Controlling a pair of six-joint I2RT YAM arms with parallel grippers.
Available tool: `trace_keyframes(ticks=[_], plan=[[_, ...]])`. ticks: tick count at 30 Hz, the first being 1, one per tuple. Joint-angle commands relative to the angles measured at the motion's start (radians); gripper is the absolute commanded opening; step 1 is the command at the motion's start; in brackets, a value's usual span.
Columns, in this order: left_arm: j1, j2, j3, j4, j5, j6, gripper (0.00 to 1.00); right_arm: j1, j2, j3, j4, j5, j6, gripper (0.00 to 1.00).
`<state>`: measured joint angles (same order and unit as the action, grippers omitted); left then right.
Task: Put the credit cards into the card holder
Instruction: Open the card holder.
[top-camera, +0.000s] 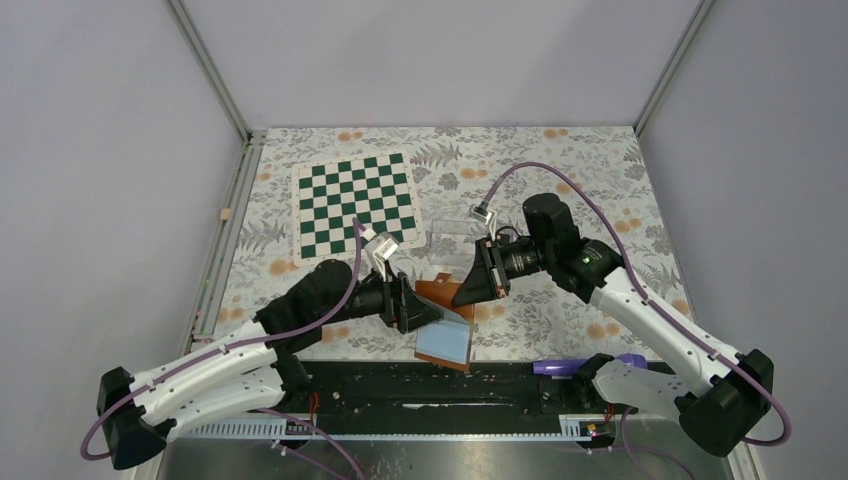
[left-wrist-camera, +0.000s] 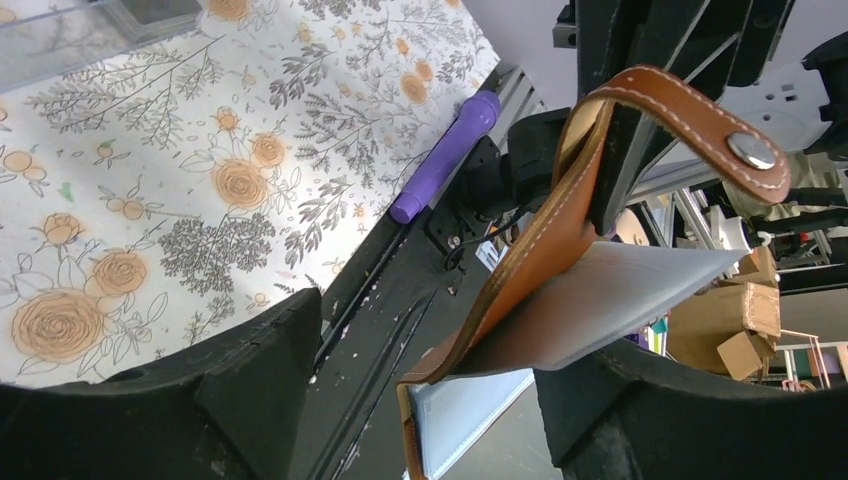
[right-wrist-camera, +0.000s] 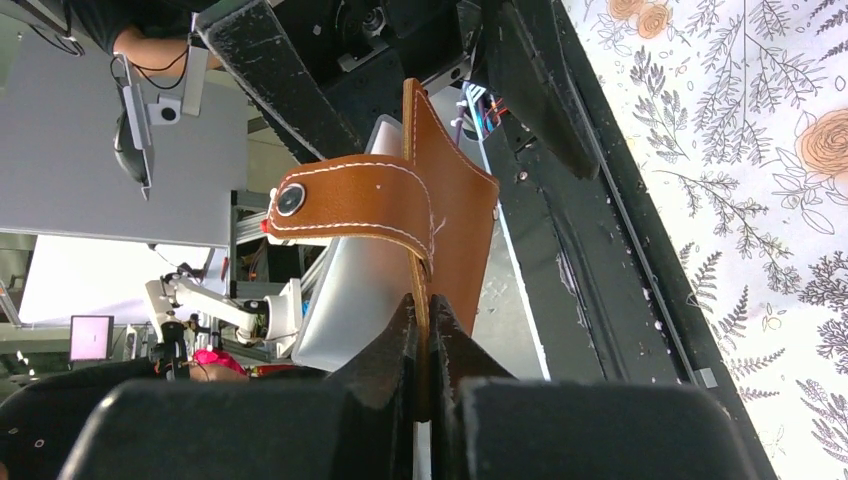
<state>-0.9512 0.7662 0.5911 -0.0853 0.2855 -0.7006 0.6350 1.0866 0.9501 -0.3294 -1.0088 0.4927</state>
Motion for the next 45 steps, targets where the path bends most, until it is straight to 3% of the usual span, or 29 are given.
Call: trace_keyframes(ticks=[1, 8, 13, 16, 22, 28, 32, 45], plan=[[0.013, -0.012, -0.021, 0.142, 0.02, -0.018, 0.7, -0.004, -0.03, -0.008, 0.094, -0.089, 0.053, 0.0], [0.017, -0.101, -0.063, 0.197, 0.01, -0.005, 0.6, -0.005, -0.018, -0.003, 0.099, -0.072, 0.061, 0.01], [0.018, -0.172, -0.079, 0.153, -0.05, 0.004, 0.14, -0.005, 0.007, 0.019, 0.1, -0.05, 0.066, 0.14], [0.019, -0.206, -0.09, 0.146, -0.081, 0.006, 0.0, -0.005, 0.02, 0.033, 0.099, -0.048, 0.068, 0.19], [0.018, -0.23, -0.077, 0.117, -0.116, 0.004, 0.0, -0.018, -0.002, 0.037, 0.065, 0.037, 0.053, 0.56], [0.018, -0.209, -0.032, 0.044, -0.117, 0.006, 0.0, -0.078, -0.083, 0.032, -0.017, 0.142, -0.017, 0.81], [0.02, -0.19, -0.009, 0.031, -0.106, -0.005, 0.0, -0.081, -0.103, 0.034, -0.052, 0.111, -0.066, 0.85], [0.021, -0.121, 0.024, 0.144, 0.063, -0.025, 0.0, -0.076, -0.026, 0.04, -0.107, 0.087, -0.094, 0.84]])
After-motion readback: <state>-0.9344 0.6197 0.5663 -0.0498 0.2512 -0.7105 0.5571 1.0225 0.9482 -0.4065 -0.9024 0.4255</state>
